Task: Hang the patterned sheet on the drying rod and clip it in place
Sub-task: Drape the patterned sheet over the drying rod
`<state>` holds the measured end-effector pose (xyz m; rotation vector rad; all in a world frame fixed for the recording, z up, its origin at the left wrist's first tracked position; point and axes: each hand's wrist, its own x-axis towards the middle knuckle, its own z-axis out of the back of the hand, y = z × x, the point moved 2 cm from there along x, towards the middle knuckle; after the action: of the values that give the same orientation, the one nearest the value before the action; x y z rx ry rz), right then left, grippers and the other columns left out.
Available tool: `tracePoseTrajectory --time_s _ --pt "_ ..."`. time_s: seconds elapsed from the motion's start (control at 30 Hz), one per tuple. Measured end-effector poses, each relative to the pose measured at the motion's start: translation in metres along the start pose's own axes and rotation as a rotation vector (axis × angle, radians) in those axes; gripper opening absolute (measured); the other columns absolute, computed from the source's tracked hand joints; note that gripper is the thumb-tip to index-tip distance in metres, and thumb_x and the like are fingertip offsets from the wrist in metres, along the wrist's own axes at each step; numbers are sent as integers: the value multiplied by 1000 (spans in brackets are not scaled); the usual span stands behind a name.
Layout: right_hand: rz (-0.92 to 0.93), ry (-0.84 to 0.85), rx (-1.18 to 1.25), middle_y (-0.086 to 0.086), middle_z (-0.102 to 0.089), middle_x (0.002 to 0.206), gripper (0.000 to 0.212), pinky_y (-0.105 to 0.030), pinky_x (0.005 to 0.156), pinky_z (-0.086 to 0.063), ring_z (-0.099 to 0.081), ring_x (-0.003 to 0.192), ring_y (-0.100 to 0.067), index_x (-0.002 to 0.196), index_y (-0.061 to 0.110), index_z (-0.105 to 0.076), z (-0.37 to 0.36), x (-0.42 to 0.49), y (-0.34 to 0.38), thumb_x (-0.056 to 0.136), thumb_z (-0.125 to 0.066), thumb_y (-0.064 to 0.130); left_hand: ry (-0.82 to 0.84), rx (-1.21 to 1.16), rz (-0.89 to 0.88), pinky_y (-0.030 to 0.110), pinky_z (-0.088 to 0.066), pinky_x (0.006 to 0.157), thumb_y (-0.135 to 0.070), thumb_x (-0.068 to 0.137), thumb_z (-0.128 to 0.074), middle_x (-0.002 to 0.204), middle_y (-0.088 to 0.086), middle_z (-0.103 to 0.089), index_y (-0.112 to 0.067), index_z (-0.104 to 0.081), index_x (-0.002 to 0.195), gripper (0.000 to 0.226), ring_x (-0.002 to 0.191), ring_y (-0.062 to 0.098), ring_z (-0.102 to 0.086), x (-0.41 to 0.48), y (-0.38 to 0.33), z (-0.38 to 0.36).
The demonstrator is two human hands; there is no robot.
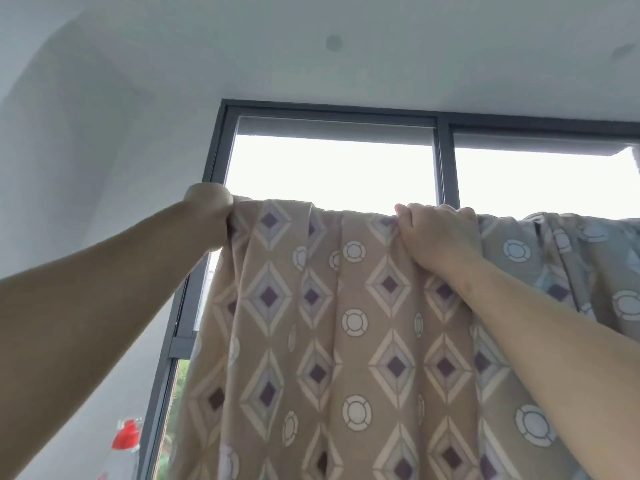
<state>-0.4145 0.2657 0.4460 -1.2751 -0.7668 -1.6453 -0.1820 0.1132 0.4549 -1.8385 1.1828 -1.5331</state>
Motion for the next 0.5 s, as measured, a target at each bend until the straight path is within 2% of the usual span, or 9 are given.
tracePoseTrajectory --time_s 0.1,0.13,0.17,0.23,0.3,0.33,0.4,0.5 --pt "-3 -16 -7 -8 -66 107 51 -42 97 -28 -53 105 -28 104 12 -62 -5 2 2 100 -16 35 122 -19 97 20 -47 39 -15 97 -40 69 4 -56 -11 -56 77 26 45 15 -57 -2 10 15" --pt "-6 -27 -14 -8 -66 106 51 -42 97 -28 -53 104 -28 103 12 -62 -6 3 3 100 -16 35 160 -29 118 19 -46 36 -21 95 -49 63 3 -56 -13 -56 72 26 39 13 -56 -4 12 16" --pt "-11 -35 -20 -8 -66 106 51 -42 97 -28 -54 104 -28 102 12 -62 -7 3 3 100 -17 35 157 -30 108 19 -46 37 -21 92 -56 63 4 -57 -13 -56 72 22 39 12 -57 -5 13 18" --pt "-24 -55 -28 -9 -66 107 50 -42 96 -29 -53 104 -29 101 11 -63 -9 3 3 99 -18 34 0 -56 -22 24 -49 47 -10 89 -60 75 5 -59 -13 -58 89 4 54 13 -59 0 13 28" --pt "-44 -86 -41 -11 -67 105 50 -42 96 -29 -53 104 -30 100 10 -64 -9 2 5 99 -19 32 -205 -51 -124 21 -46 54 -1 90 -55 86 6 -59 -14 -55 100 17 63 11 -54 13 17 46" --pt "-51 -101 -51 -12 -67 104 50 -43 96 -29 -53 104 -31 98 9 -64 -9 2 7 99 -20 31 -246 -35 -119 20 -46 56 1 90 -53 92 8 -60 -14 -56 100 18 64 11 -53 16 21 55" --pt "-52 -109 -62 -12 -67 103 50 -43 96 -30 -54 103 -31 97 9 -65 -9 1 15 98 -20 33 -161 36 -46 23 -47 60 3 90 -50 97 9 -60 -14 -58 95 19 65 13 -54 22 32 61" --pt "-54 -63 -61 -8 -64 97 52 -43 95 -29 -51 103 -29 88 18 -60 -13 0 24 95 -18 47 33 84 -1 25 -47 60 5 91 -48 85 4 -61 -15 -59 87 24 69 13 -56 23 39 55"
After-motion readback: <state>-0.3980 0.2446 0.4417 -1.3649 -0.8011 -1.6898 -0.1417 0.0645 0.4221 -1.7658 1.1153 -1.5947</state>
